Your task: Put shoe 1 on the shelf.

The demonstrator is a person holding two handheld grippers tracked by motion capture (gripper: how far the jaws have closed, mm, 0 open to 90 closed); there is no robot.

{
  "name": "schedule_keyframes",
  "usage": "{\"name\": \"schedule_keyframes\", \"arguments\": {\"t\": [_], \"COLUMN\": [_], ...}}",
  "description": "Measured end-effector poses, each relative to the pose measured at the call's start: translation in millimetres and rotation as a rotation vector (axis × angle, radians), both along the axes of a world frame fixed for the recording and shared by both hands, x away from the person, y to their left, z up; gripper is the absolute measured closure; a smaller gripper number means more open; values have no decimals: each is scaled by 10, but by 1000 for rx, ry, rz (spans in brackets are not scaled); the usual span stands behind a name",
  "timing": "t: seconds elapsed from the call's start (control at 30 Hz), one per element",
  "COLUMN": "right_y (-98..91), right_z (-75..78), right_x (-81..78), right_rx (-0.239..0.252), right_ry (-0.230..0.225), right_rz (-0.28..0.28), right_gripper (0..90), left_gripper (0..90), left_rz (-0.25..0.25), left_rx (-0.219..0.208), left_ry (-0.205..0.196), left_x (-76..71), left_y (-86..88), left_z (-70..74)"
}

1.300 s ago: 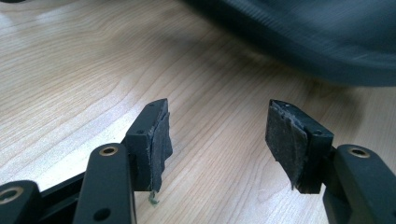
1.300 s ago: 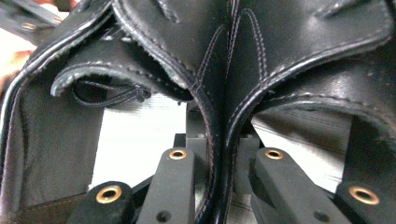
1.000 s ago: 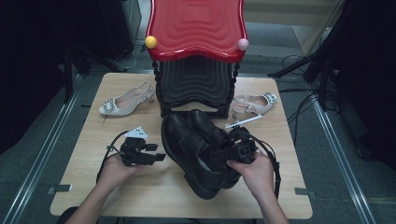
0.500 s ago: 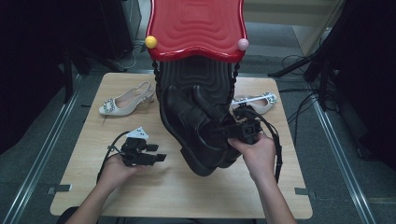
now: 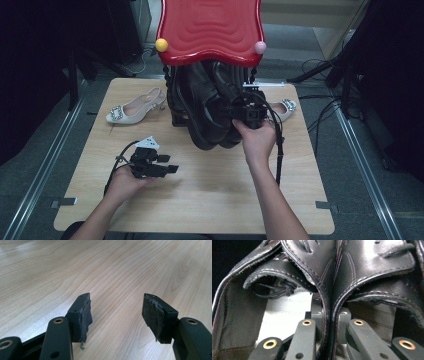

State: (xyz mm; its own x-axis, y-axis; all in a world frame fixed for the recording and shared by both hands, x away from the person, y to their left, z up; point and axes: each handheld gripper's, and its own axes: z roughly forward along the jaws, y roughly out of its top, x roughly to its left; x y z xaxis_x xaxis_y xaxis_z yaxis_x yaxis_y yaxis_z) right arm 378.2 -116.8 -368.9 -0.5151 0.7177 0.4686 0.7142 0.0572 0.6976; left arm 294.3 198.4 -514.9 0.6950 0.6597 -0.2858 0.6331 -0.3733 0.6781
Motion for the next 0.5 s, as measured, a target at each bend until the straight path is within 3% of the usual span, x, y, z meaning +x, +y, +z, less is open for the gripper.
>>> {"name": "schedule_keyframes", "arguments": {"t": [0.13,0.3,0.33,0.37,0.5], "right_y": [88,187,187,257,330], "right_z": [-13,-72,-72,-58,-54], "right_x": [86,264,264,297,355], "right_rx": [-8,72,72,50,37], "right_ry": [-28,-40,-40,-69,-83], "right_rz": [-50,-122,-122,-145,-185], "right_gripper": [831,831,831,830,830], "left_gripper": [406,408,408,408,409], "left_rz": [-6,-5,-3,-3,-5], "left_rx": [-4,-7,-12,-17,-18], "left_ry": [-2,-6,-12,-16,-14], "left_x": [0,-3,-5,-8,-8], "left_y": [3,0,0,4,4], "left_z": [2,6,10,17,16]}}
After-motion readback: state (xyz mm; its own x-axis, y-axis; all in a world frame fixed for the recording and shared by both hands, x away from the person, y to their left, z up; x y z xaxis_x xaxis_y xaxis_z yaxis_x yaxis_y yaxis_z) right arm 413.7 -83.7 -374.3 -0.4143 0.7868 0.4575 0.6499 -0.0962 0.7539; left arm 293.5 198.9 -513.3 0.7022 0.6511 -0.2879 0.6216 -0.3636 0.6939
